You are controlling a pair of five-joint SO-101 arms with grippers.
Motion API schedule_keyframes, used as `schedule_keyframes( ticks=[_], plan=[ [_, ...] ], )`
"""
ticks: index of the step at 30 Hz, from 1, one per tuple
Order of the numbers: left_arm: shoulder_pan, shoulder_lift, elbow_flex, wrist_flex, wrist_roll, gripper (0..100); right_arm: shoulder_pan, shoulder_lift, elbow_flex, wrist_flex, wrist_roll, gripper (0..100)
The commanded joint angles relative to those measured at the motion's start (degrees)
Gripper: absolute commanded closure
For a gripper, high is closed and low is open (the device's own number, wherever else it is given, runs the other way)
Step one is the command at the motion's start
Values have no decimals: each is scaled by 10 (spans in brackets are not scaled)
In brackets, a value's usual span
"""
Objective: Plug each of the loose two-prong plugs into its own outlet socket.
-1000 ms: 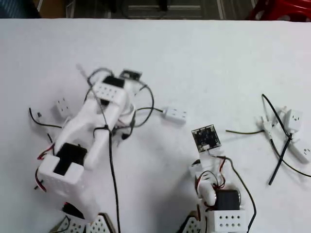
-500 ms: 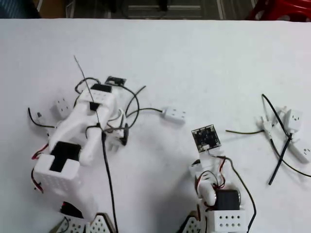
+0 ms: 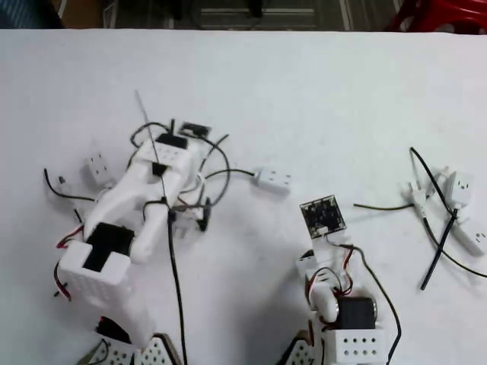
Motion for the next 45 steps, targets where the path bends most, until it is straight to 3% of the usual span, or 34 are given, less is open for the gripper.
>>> schedule_keyframes(
  ticks=[1, 7, 11, 21, 27, 31, 41, 45],
  plan=[
    [47, 4, 7, 3, 0, 796, 5, -5, 5, 5, 0, 978],
    [34, 7, 7, 3, -3, 935, 5, -5, 5, 5, 0, 978],
    [33, 51, -18, 11, -3, 950, 5, -5, 5, 5, 0, 978],
    [33, 128, -223, 153, -1, 979, 5, -5, 5, 5, 0, 978],
    [33, 49, -368, 269, 0, 979, 5, -5, 5, 5, 0, 978],
    [33, -52, -389, 271, 2, 979, 5, -5, 5, 5, 0, 978],
    [36, -288, -385, 267, 85, 979, 5, -5, 5, 5, 0, 978],
    [44, -337, -385, 268, 67, 979, 5, -5, 5, 5, 0, 978]
  ],
)
